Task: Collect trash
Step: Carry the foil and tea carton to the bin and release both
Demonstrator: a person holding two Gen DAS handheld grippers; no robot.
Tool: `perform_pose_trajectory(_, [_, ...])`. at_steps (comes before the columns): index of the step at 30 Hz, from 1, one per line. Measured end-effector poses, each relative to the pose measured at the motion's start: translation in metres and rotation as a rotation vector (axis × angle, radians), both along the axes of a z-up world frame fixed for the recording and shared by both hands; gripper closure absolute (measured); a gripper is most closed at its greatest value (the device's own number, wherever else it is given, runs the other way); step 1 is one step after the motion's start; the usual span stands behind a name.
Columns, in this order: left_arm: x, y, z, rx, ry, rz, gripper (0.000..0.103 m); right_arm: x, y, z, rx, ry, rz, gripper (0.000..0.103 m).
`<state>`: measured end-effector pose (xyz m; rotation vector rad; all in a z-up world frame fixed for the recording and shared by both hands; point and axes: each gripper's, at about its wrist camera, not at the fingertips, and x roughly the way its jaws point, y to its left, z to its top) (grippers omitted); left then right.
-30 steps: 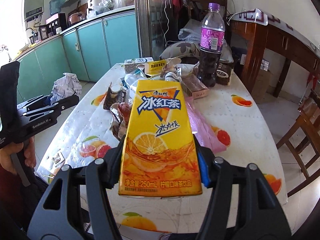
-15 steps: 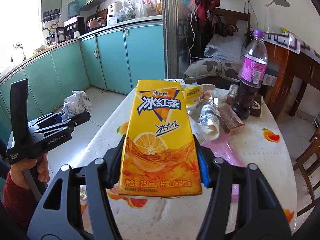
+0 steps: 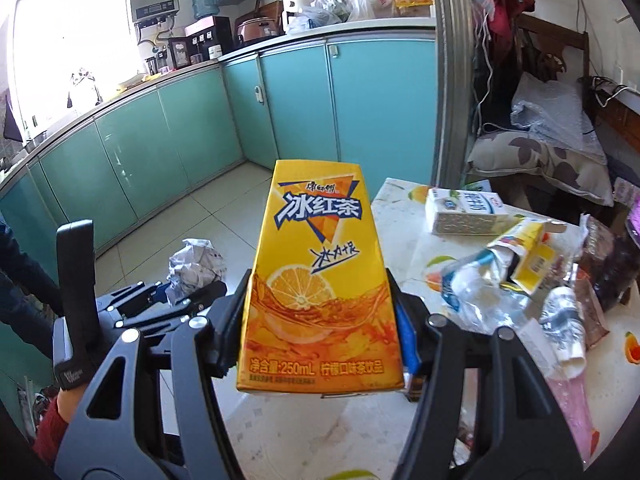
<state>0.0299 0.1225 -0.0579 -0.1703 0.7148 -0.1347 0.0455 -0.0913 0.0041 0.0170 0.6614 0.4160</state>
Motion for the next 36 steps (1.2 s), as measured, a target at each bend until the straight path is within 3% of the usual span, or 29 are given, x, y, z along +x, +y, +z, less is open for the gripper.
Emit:
perform_pose_trajectory(4, [0.005,0.001,-0.008,0.057,0.024,0.009,0.065,0.029,0.016,-0.010,0.026,0.071,0.040,0.044])
perform_pose_trajectory(12, [0.015,0.006,-0.021,0.077,0.080,0.019,0.065,0.068,0.024,-0.039,0.125,0.237,0.058,0.044])
perform_pose_trajectory(26, [0.023,0.008,-0.026,0.064,0.108,0.024,0.064,0.077,0.033,-0.044,0.098,0.249,0.045,0.044])
perform_pose_trajectory(27, [0.024,0.008,-0.027,0.063,0.107,0.030,0.060,0.078,0.034,-0.044,0.100,0.249,0.044,0.044])
perform_pose_trajectory(30, [0.024,0.013,-0.028,0.073,0.099,0.067,0.027,0.077,0.032,-0.044,0.116,0.248,0.030,0.031])
perform_pose_trajectory(36, [0.022,0.018,-0.025,0.051,0.089,0.083,0.027,0.068,0.017,-0.032,0.132,0.209,-0.004,0.030])
